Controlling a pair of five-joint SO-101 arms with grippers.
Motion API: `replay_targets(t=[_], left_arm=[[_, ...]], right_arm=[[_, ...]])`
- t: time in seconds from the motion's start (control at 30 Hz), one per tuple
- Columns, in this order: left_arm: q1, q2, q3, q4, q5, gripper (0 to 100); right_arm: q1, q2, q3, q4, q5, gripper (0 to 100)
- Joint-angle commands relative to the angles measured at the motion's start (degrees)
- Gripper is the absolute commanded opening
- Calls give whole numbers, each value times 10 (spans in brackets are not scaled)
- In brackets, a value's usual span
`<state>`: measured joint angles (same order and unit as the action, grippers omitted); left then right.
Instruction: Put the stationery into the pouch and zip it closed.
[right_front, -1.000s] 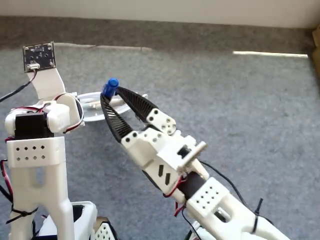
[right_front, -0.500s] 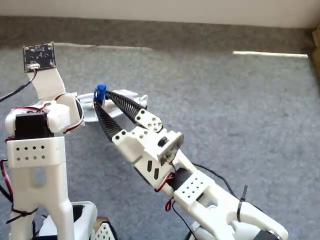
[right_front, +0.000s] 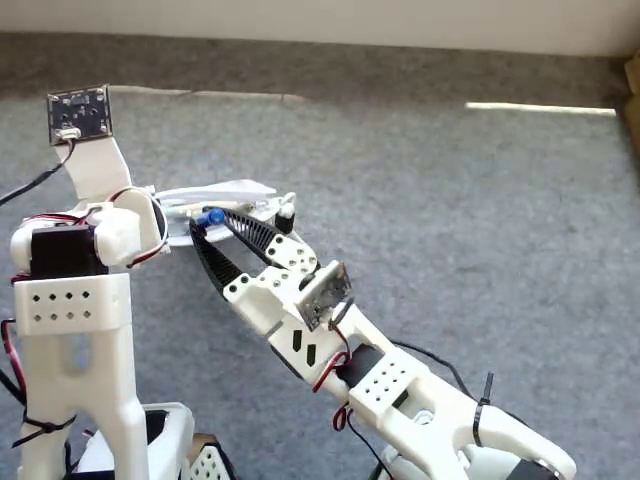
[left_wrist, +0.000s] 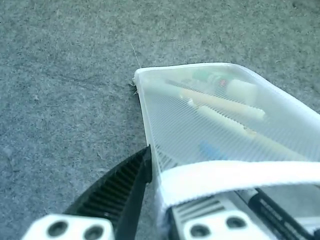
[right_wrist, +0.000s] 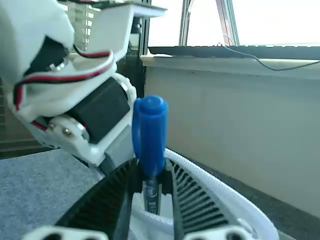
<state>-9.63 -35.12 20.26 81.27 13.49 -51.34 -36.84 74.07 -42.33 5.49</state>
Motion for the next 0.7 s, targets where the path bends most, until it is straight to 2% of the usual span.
replay_targets(t=[0.0, 0.13, 0.27, 0.5, 0.67], left_arm=[[15, -1, 0, 1, -4, 6], [15, -1, 0, 2, -4, 6], [15, -1, 0, 4, -4, 6], [15, -1, 0, 4, -4, 6], [15, -1, 0, 4, -4, 6]], right_arm=[[-6, -4, -10, 11, 4, 86], [-6, -4, -9, 12, 4, 204], [-4, -15, -14, 48, 4, 198], [-4, -120, -22, 179, 4, 198], [16, -202, -28, 266, -75, 198]])
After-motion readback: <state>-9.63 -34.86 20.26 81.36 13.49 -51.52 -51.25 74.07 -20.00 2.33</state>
